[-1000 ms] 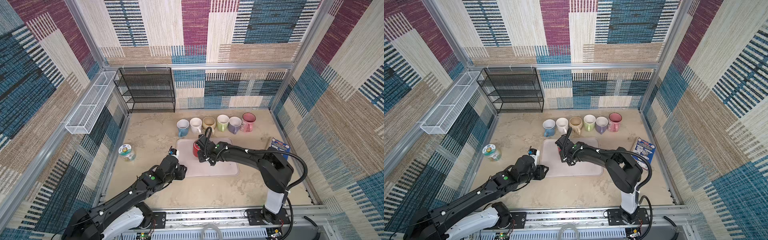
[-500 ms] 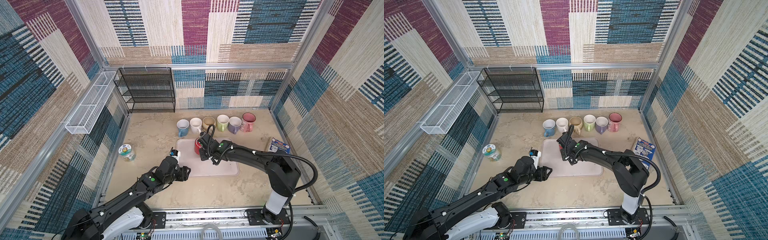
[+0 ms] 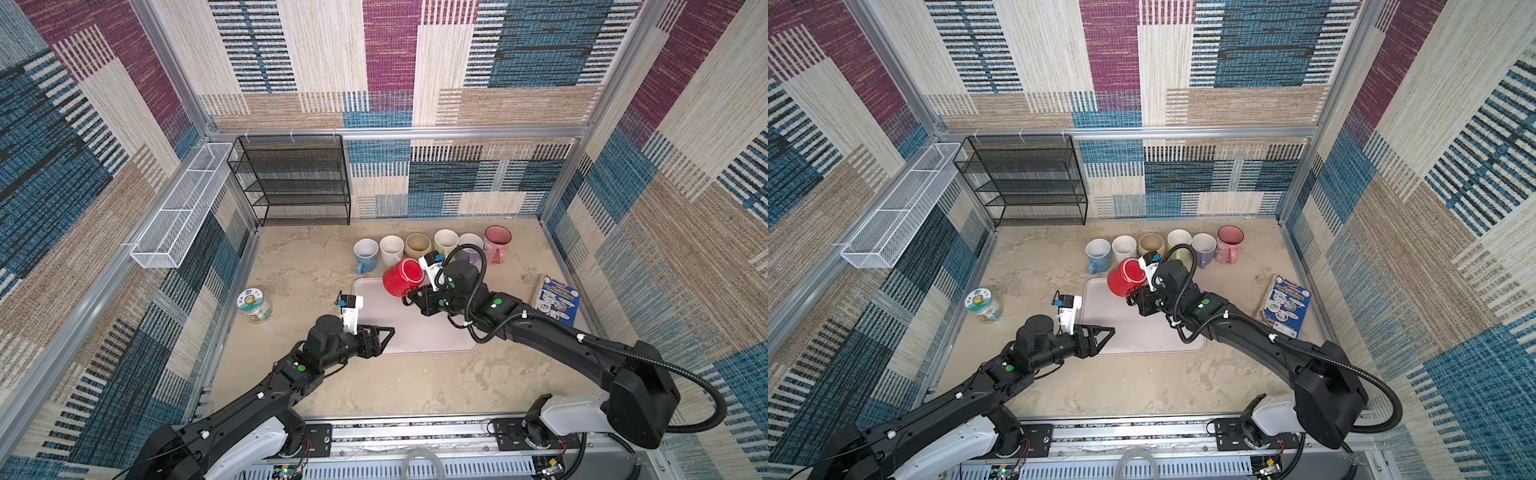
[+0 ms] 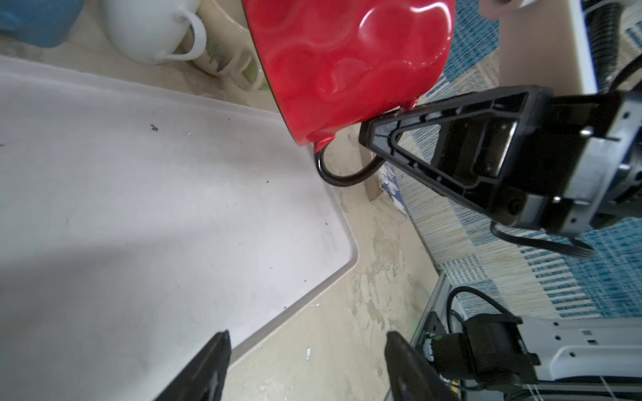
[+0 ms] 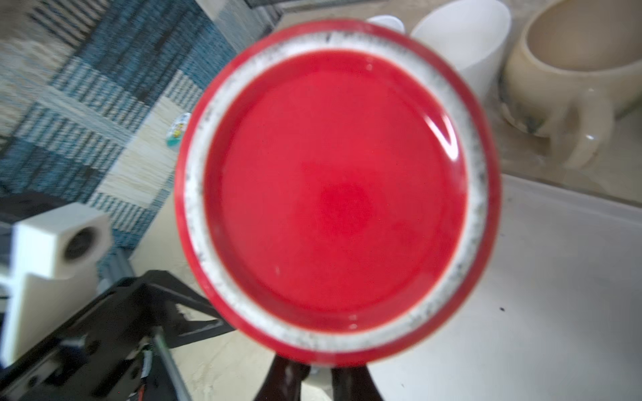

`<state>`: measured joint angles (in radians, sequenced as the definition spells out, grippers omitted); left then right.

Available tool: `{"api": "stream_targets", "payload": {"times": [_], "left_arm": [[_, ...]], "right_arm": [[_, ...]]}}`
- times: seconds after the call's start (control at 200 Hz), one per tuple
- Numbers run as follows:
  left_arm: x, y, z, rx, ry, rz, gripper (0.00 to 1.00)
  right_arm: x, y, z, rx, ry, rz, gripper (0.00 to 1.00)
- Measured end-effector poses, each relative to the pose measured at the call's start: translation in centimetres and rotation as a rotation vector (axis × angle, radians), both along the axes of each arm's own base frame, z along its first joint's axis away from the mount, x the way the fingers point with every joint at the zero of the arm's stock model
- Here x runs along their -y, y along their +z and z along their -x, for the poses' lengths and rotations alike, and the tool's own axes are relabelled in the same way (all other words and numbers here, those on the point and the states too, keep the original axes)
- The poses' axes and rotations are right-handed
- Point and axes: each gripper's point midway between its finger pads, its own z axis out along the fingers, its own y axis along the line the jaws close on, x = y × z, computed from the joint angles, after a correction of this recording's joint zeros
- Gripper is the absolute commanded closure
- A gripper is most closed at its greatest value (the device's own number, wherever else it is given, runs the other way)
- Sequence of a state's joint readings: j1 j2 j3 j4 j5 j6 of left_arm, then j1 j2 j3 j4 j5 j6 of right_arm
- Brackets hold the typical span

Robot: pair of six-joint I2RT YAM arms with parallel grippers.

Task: Turn the mug right side up
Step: Pick up the mug from the tray, then place the mug at the top-left of the table.

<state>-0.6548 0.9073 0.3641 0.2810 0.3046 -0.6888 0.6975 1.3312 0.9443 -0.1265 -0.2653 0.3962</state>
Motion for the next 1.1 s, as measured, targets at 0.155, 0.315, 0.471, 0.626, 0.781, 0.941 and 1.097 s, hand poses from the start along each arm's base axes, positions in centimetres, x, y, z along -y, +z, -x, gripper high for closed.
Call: {"api": "stream_targets", "payload": {"times": [0.155,0.315,0.471,0.626,0.781,0.941,1.097], "left_arm": [[0.6,2.5,-1.0,0.049,-0.017,0.136,0.30],[1.2,5.1,-1.8,0.092,-0.048,0.275,0.35],[1.8,8.1,-2.0,0.151,-0.092,0.393,0.38],[2.5,11.3,-1.6,0.220,-0.161,0.486,0.41],[2.8,13.5,-1.0,0.265,-0.216,0.531,0.44],[2.8,14.0,-1.1,0.275,-0.218,0.537,0.48],[2.9,14.2,-1.4,0.278,-0.213,0.539,0.51]], "right_arm": [[0.3,3.7,1.3,0.061,0.080,-0.150,1.00],[0.7,6.1,2.8,0.103,0.149,-0.258,1.00],[0.9,8.0,4.1,0.124,0.217,-0.340,1.00],[0.8,9.2,4.9,0.126,0.266,-0.386,1.00],[0.7,9.7,5.5,0.122,0.298,-0.413,1.00],[0.6,10.2,5.6,0.133,0.317,-0.436,1.00],[0.4,10.6,5.4,0.138,0.324,-0.458,1.00]]}}
